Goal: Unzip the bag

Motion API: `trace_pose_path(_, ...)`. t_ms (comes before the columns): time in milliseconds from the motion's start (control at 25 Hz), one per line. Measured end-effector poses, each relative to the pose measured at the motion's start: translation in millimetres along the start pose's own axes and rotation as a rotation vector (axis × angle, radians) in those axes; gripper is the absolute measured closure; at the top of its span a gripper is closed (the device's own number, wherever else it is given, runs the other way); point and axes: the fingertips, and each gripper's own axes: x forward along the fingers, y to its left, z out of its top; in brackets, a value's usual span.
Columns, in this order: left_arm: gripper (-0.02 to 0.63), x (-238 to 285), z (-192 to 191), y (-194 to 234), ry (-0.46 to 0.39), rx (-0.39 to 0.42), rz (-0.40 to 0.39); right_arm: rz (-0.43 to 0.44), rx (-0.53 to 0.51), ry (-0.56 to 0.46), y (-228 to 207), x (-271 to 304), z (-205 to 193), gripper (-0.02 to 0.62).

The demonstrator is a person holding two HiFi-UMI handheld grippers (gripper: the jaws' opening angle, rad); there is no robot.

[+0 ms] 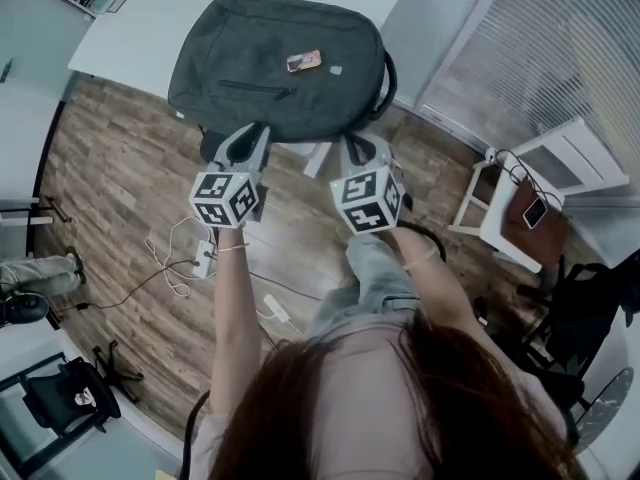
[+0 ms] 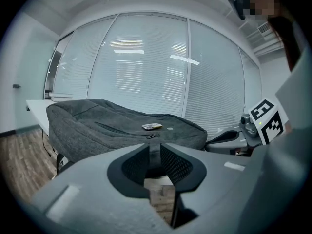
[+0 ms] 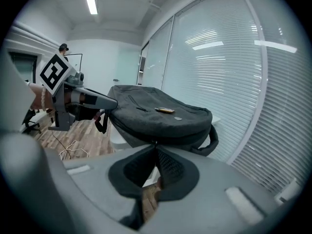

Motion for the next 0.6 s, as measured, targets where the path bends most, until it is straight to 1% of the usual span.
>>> trace_pose_path(120, 0.534, 1, 4, -12, 0.012, 0.043, -0.002, 0.030, -0.010, -0.001, -1, 1, -1, 0.584)
trace_pose_path(240, 0.528, 3, 10, -27, 0.018, 0.086, -0.026, 0.057, -0.004, 0.000, -1, 1, 0, 0.584)
trace_pose_path(480, 0.494, 10, 12, -63, 0.068, 0.128, -0.154, 0.112, -0.022, 0.009, -1, 2, 1, 0.584)
trace_pose_path(600, 0.476, 17, 10, -80, 0.104, 0.188, -0.188, 0.140, -0.036, 0.016, -2, 2, 1, 0.583)
